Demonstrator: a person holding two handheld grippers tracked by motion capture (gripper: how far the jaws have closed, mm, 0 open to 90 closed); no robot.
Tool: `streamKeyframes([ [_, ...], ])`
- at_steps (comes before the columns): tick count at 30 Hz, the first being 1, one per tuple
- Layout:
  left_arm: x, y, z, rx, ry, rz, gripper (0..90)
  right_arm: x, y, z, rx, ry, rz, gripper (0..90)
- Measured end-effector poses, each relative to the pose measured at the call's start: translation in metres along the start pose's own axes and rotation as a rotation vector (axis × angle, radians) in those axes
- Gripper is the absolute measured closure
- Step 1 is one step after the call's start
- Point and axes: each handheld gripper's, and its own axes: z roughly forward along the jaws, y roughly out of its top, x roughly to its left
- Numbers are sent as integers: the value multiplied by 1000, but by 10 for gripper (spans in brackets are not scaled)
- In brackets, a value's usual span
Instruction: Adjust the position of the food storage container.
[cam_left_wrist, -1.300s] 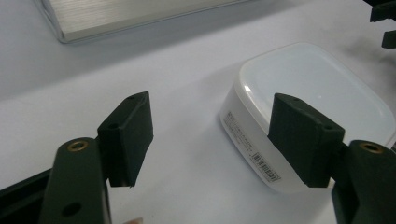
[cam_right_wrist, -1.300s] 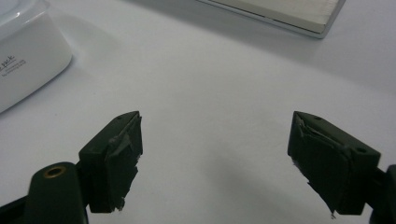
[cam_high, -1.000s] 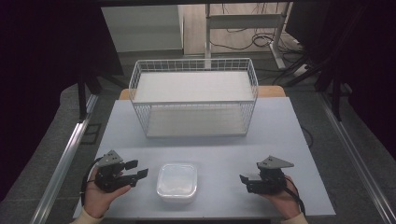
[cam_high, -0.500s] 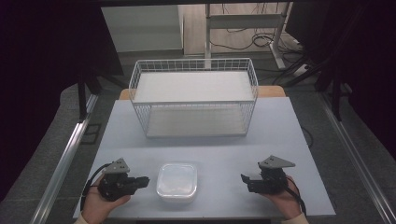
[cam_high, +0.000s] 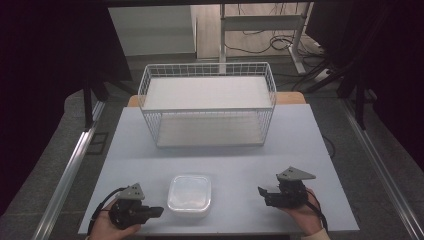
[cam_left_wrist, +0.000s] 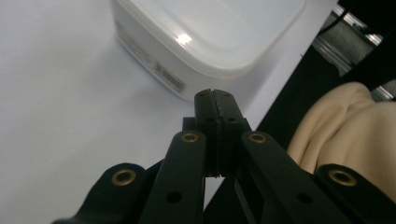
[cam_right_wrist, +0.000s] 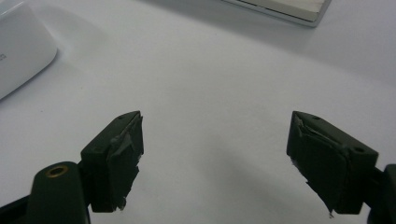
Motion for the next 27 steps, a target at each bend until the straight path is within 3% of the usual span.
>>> streamKeyframes([
  [11, -3, 12, 17, 14, -8, 18, 899, -1, 0, -1, -4, -8, 5, 190],
  [27, 14, 36, 31, 6, 20, 0, 899, -2, -1, 0, 2, -13, 7, 190],
])
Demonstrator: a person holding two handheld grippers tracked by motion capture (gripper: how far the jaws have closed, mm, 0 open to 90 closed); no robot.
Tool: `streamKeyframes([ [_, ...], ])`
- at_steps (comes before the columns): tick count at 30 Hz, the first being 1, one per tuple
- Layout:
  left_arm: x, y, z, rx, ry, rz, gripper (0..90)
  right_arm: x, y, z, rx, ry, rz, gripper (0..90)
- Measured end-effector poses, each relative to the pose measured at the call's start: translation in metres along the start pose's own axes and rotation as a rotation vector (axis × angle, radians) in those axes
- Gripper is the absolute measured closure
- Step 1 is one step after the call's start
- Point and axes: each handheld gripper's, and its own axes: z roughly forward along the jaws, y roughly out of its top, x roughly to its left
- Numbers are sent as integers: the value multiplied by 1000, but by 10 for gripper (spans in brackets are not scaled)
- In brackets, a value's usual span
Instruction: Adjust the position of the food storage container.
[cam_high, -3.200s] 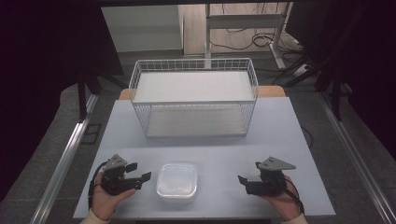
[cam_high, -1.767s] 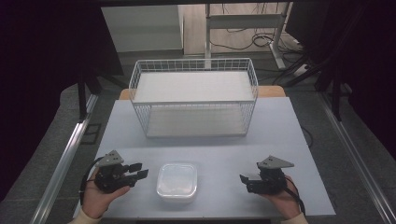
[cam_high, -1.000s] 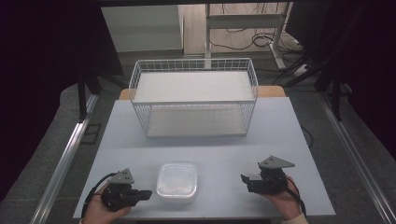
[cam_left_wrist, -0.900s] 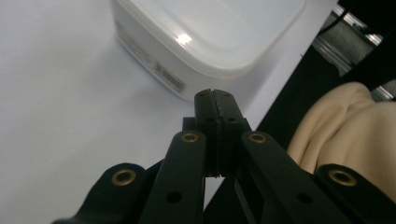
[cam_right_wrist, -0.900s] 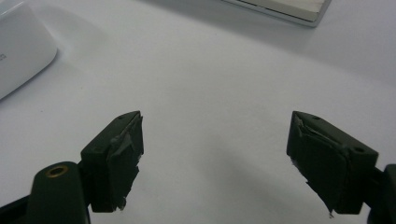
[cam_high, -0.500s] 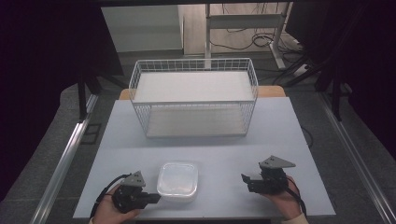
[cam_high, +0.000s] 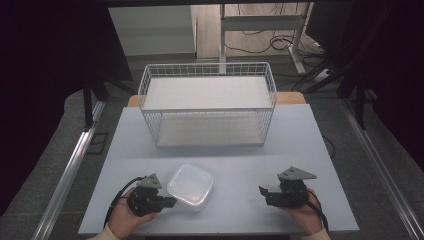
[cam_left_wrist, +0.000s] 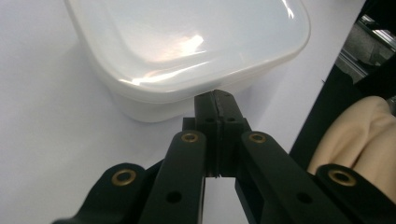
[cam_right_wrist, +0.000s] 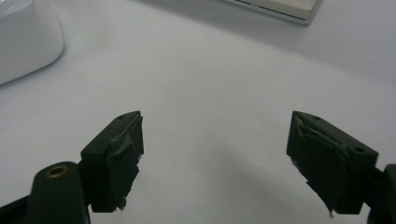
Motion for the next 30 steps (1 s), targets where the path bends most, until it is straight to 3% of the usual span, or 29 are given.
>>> streamKeyframes([
  [15, 25, 15, 4, -25, 44, -50, 899, 0, 0, 0, 1, -2, 0, 189],
  [21, 27, 11, -9, -44, 67, -64, 899, -1, 0, -1, -4, -5, 2, 190],
  [24, 29, 7, -14, -51, 91, -92, 899, -1, 0, -2, -9, -6, 2, 189],
  [28, 34, 7, -12, -55, 104, -130, 899, -1, 0, -1, -6, -8, 2, 190],
  [30, 33, 12, -6, -42, 100, -122, 899, -1, 0, -1, -3, -9, 2, 189],
])
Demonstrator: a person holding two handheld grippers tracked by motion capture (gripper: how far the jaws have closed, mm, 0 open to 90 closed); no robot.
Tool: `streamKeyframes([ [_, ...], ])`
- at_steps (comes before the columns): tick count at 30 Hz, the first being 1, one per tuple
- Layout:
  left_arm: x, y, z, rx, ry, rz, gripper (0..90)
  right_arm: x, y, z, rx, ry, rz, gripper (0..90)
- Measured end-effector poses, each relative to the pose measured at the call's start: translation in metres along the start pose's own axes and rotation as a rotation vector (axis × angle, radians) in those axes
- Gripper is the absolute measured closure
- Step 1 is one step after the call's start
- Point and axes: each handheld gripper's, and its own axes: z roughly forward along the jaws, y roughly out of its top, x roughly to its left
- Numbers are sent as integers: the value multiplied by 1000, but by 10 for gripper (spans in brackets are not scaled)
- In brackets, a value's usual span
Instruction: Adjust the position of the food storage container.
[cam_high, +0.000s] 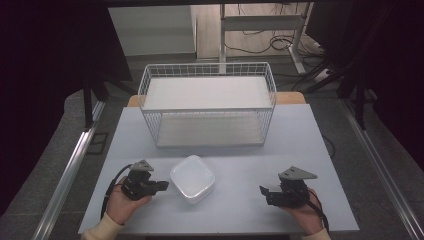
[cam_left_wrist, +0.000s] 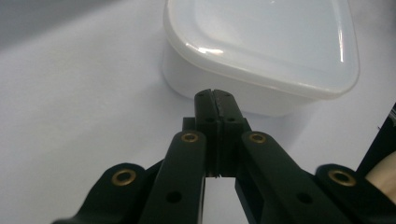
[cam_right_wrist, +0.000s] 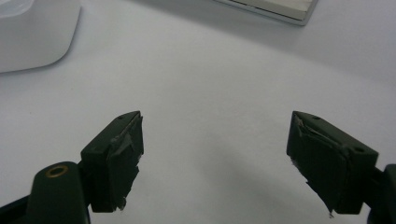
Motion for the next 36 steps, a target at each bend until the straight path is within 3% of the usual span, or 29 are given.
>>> streamKeyframes([
  [3, -3, 7, 5, 14, 15, 13, 898, -1, 0, 0, 1, -1, -1, 189],
  [8, 1, 15, 12, 19, 27, -1, 899, -2, 0, 0, -1, -1, 0, 189],
  [16, 10, 23, 24, 19, 18, -31, 899, -1, 0, 0, 0, 0, -1, 189],
  [20, 10, 31, 28, 12, 20, -14, 899, -1, -1, 0, 5, 0, -2, 189],
  [36, 4, 58, 51, 1, 0, -16, 899, -2, -1, 0, 5, 1, -1, 190],
])
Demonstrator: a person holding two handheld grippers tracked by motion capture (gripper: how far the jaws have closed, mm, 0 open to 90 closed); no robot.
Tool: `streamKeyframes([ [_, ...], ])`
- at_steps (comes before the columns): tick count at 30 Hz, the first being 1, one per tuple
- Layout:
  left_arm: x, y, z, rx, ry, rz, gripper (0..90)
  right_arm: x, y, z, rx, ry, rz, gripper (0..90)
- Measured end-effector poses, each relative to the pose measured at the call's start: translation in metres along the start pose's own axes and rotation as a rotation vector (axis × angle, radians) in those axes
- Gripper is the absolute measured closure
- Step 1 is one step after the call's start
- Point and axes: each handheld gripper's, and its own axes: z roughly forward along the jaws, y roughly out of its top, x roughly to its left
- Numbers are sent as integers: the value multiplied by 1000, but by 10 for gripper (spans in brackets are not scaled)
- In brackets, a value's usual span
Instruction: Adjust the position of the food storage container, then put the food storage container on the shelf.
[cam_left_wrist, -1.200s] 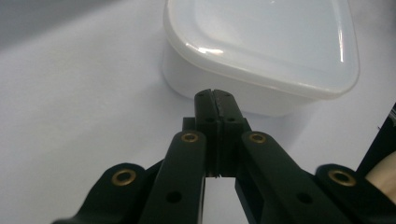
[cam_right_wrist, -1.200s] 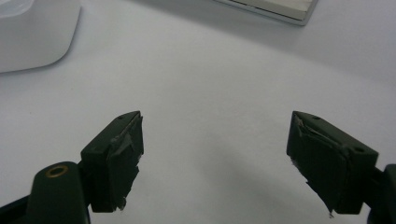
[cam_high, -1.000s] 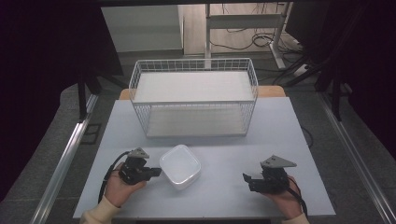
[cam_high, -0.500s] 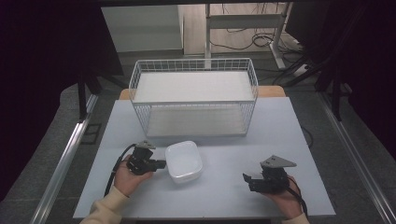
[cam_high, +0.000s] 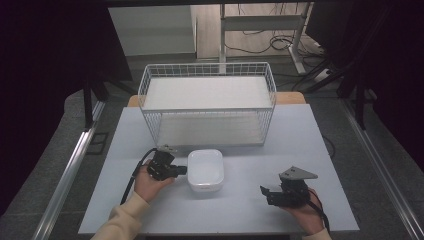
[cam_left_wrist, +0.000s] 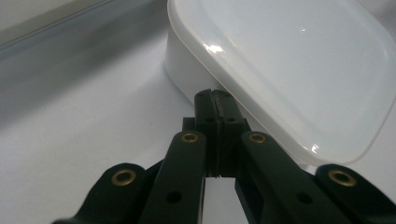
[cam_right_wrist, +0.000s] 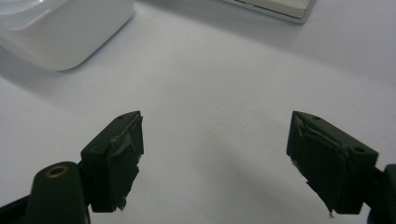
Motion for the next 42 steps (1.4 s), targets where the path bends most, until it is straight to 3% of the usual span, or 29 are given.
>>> streamKeyframes([
  [15, -9, 4, 6, -2, -20, 10, 899, 0, 1, -1, -4, -1, -1, 189],
  [18, -10, -3, -6, -12, -1, 30, 899, 1, 1, -3, -14, -4, 4, 189],
  [21, -9, -7, -19, -38, 1, 21, 898, 1, 2, -4, -27, -2, 7, 189],
  [23, -11, -15, -37, -101, 3, 4, 882, 0, 4, -6, -50, 13, 37, 189],
  [25, -12, -17, -42, -125, 7, -1, 786, 2, 5, -8, -65, 26, 42, 190],
  [26, -16, -22, -49, -165, 27, -10, 701, 2, 6, -9, -72, 34, 41, 191],
  [28, -18, -25, -54, -187, 44, -21, 551, 4, 7, -10, -84, 44, 36, 193],
  [32, -19, -27, -56, -192, 42, -48, 399, 5, 8, -10, -96, 65, 35, 196],
  [37, -17, -28, -58, -203, 32, -77, 309, 8, 11, -9, -112, 86, 30, 202],
  [42, -17, -29, -61, -213, 19, -88, 281, 9, 13, -8, -117, 98, 21, 202],
])
